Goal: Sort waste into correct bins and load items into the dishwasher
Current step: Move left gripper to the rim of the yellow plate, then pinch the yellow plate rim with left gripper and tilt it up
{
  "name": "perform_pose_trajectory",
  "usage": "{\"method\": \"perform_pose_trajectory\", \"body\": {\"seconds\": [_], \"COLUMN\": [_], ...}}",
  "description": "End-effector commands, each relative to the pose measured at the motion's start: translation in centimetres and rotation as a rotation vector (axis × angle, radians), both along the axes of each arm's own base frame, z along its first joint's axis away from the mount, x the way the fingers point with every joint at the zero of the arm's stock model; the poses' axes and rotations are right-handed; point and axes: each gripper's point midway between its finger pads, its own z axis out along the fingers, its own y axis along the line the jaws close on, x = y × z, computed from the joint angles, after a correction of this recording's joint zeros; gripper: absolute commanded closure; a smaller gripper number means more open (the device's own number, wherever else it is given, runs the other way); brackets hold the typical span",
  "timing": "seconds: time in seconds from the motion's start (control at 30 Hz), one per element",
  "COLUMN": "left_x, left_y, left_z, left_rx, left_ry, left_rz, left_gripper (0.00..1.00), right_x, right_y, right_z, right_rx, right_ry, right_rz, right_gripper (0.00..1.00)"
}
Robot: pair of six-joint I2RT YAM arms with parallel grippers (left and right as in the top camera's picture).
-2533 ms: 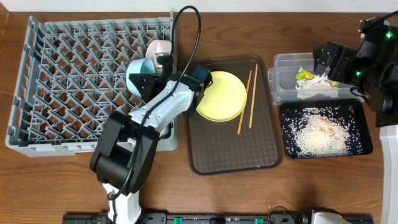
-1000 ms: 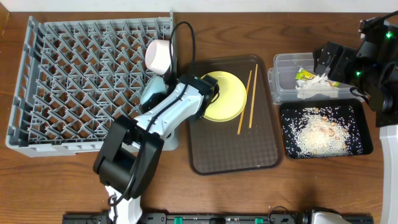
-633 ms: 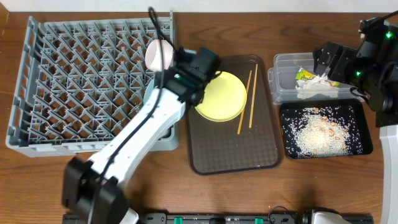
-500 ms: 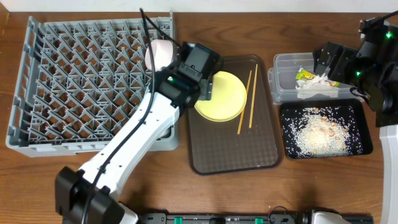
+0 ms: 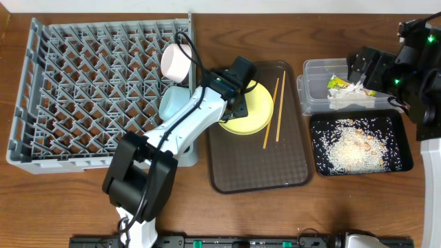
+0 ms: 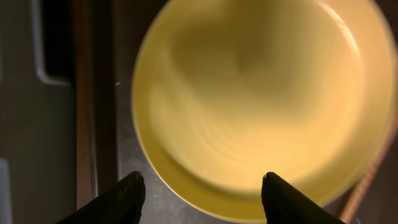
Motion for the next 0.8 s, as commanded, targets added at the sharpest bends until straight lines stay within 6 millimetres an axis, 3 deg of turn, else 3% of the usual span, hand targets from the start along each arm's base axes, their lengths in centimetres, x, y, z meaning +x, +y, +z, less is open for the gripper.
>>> {"method": "perform_pose_trajectory", "body": {"seconds": [0.0,0.2,0.23,0.47,0.5,0.67,0.77], "left_x": [0.2,-1.1,-1.3,-1.3,-1.4,-1.5,-1.5], "left_y": [1.7,2.4,2.0,1.8,1.7,1.5,1.4], "left_z": [-0.8,-5.4,-6.0,-6.3,-6.4,-6.4,-6.4], "left_rx": [0.052,0.091,0.074,0.064,0.059,0.050,0.045], "left_ry": [-0.007,0.091,0.114,0.121,0.126,0.134,0.138], "left_rz": [0.191,0.323,0.318,0.327,0.326,0.324,0.322], "left_gripper": [0.39,0.43,0.47,0.59,0.69,0.92,0.92], "right_x": [0.1,0.1,0.1,0.1,0.1,0.1,0.1], "right_y": [-0.4,-0.4,-0.4,-0.4,-0.4,-0.4,-0.4], "right_z": [0.1,0.1,0.1,0.1,0.1,0.1,0.1], "right_rx": [0.002,0.002,0.002,0.002,0.002,0.002,0.002], "right_ry": [-0.001,-0.001,-0.001,-0.001,-0.001,0.000,0.000], "right_rz": [-0.018,-0.018,-0.018,-0.018,-0.018,-0.018,-0.018], "right_gripper": [0.01,0.01,0.01,0.01,0.01,0.01,0.01]}}
